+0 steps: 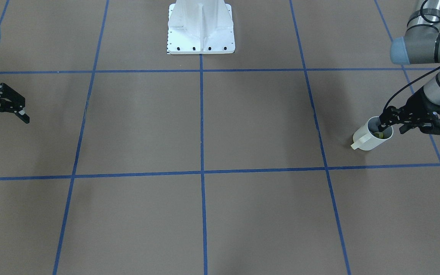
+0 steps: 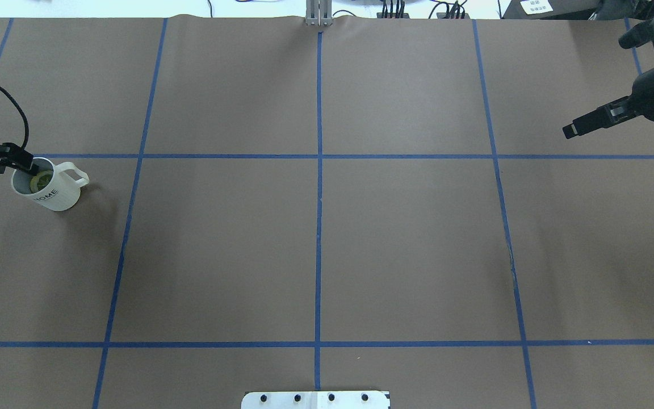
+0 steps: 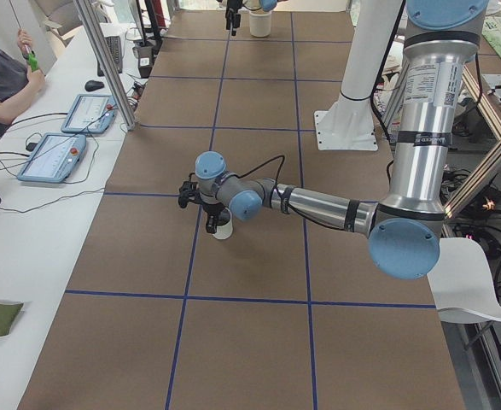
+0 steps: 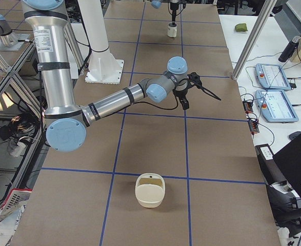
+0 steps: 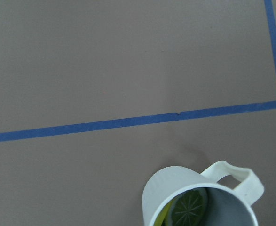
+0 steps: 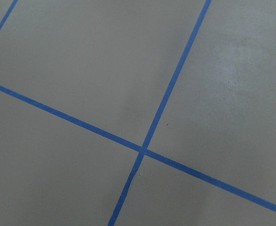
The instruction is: Left arm hands cup to right arm to dump lemon
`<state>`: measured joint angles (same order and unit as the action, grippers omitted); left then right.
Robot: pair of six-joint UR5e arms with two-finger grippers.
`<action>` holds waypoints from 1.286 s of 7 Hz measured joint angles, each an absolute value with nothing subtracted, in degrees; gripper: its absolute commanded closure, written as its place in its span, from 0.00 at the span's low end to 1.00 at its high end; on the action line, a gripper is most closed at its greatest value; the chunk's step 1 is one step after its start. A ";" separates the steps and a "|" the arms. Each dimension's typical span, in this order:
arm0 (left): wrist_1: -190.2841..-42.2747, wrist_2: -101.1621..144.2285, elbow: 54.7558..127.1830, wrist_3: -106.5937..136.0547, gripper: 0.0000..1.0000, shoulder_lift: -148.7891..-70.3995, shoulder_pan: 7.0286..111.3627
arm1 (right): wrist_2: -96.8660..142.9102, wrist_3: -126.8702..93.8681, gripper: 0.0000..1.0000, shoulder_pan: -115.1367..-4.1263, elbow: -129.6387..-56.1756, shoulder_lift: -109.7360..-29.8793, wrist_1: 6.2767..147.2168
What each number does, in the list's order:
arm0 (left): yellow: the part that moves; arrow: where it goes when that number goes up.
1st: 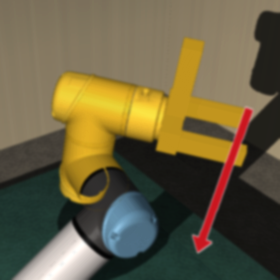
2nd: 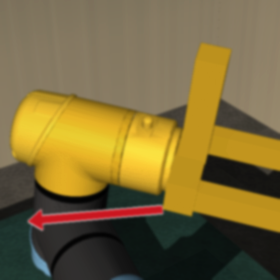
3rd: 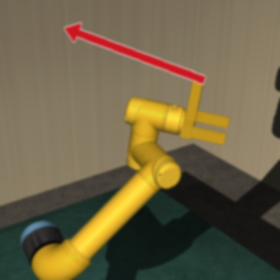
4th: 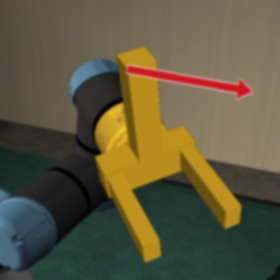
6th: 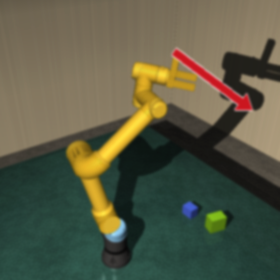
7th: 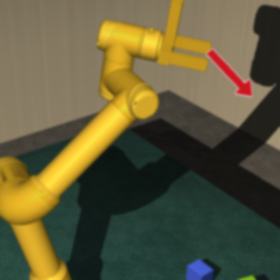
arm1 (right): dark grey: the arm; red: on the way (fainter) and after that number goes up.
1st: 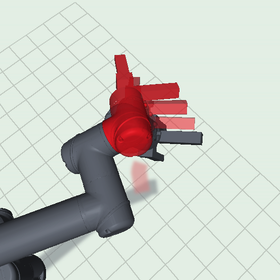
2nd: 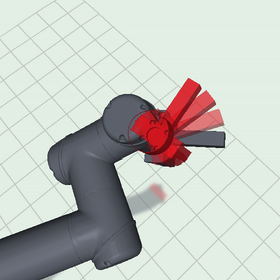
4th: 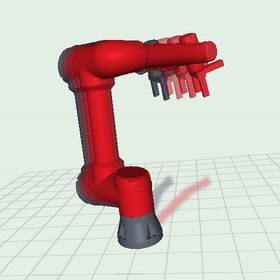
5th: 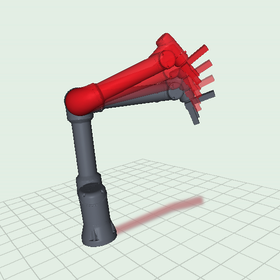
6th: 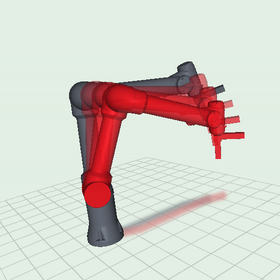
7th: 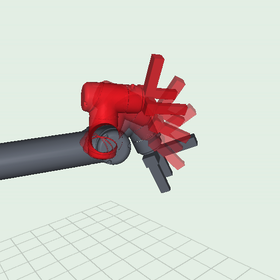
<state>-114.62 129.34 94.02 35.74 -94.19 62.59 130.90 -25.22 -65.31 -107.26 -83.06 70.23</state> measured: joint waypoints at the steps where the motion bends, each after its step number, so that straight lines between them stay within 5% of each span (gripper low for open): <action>1: -114.59 128.51 94.01 35.75 0.66 -94.09 62.22 | 130.88 -25.22 0.01 -65.31 -107.24 -83.06 70.23; 2: -114.57 127.72 93.89 35.72 0.69 -94.01 61.74 | 130.87 -25.22 0.01 -65.30 -107.23 -83.06 70.23; 4: -114.60 127.18 93.72 35.67 1.00 -93.93 61.32 | 130.87 -25.22 0.01 -65.30 -107.23 -83.11 70.22; 9: -114.16 127.45 97.05 36.53 1.00 -94.63 61.73 | 128.38 -24.91 0.01 -64.98 -105.28 -83.01 61.19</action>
<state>-114.16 127.45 97.05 36.53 -94.63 61.73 128.38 -24.91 -64.98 -105.28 -83.01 61.19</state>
